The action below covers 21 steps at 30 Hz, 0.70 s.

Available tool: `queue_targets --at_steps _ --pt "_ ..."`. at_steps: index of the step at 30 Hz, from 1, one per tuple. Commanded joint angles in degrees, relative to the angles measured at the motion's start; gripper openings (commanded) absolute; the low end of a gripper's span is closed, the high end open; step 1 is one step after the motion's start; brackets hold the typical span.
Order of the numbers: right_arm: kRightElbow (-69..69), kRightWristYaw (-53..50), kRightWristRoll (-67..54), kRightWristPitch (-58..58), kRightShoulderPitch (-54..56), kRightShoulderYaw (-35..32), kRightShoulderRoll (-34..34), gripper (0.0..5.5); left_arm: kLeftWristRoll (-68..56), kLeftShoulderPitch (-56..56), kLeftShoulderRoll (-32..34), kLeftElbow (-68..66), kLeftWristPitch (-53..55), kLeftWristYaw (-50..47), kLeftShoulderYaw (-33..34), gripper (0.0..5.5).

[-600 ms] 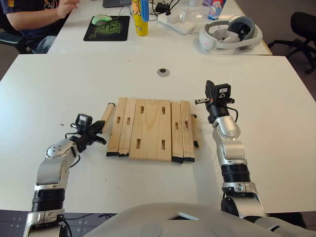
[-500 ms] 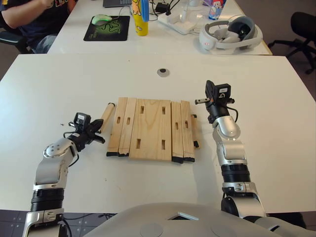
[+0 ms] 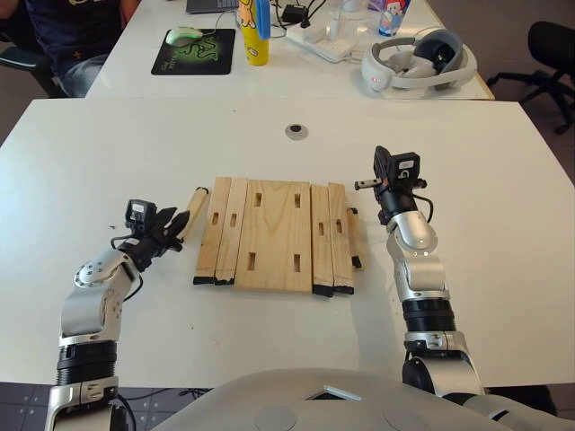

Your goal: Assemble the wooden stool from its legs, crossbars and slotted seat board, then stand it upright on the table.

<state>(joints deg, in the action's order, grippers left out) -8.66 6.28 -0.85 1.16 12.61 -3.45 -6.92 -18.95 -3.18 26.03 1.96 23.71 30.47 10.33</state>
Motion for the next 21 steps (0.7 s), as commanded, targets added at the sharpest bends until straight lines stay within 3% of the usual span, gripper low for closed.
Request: queue_targets --at_steps 1,8,15,21 --pt "0.2 -0.3 0.0 0.0 0.0 0.2 0.2 0.0 1.8 -1.4 1.0 -1.0 0.0 0.2 -1.0 2.39" --pt "0.0 -0.1 -0.1 0.1 0.4 0.2 0.1 0.0 3.7 -1.4 0.9 -1.8 -0.9 -0.4 -1.6 3.36" --pt "-0.1 -0.2 -0.2 0.1 0.7 0.1 0.2 0.0 4.6 -1.7 1.1 -1.3 -1.4 0.3 -2.4 3.36" --pt "-0.6 -0.2 -0.3 0.2 1.3 0.1 0.2 0.0 6.8 -1.5 2.1 -2.1 -2.5 0.3 -3.6 2.5"
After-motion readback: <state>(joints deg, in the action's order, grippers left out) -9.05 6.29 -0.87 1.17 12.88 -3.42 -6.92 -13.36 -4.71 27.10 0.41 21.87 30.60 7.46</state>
